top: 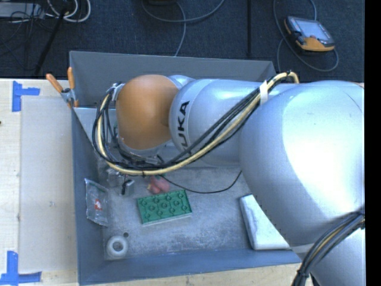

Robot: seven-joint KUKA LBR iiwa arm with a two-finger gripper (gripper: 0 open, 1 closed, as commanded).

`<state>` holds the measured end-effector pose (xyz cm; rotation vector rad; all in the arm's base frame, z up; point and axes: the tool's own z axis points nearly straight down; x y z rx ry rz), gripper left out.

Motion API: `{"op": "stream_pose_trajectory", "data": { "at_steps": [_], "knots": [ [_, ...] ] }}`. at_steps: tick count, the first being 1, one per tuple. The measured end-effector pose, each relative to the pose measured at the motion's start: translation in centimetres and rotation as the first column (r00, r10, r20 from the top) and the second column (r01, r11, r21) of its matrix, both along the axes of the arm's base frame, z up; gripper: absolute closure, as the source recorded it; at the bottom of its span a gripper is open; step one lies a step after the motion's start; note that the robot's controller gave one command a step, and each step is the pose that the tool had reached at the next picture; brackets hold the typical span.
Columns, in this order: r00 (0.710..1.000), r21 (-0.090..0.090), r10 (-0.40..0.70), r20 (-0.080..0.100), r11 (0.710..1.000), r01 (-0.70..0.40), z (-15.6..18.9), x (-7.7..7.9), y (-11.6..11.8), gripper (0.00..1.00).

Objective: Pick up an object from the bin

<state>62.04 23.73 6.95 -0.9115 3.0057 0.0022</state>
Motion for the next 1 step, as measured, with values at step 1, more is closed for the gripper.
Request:
{"op": "stream_pose_trajectory", "data": {
  "at_steps": [1],
  "knots": [
    [0.998,0.001,-0.06,0.009,0.998,0.06,12.71,-0.67,-4.55,1.0]
  ]
}}
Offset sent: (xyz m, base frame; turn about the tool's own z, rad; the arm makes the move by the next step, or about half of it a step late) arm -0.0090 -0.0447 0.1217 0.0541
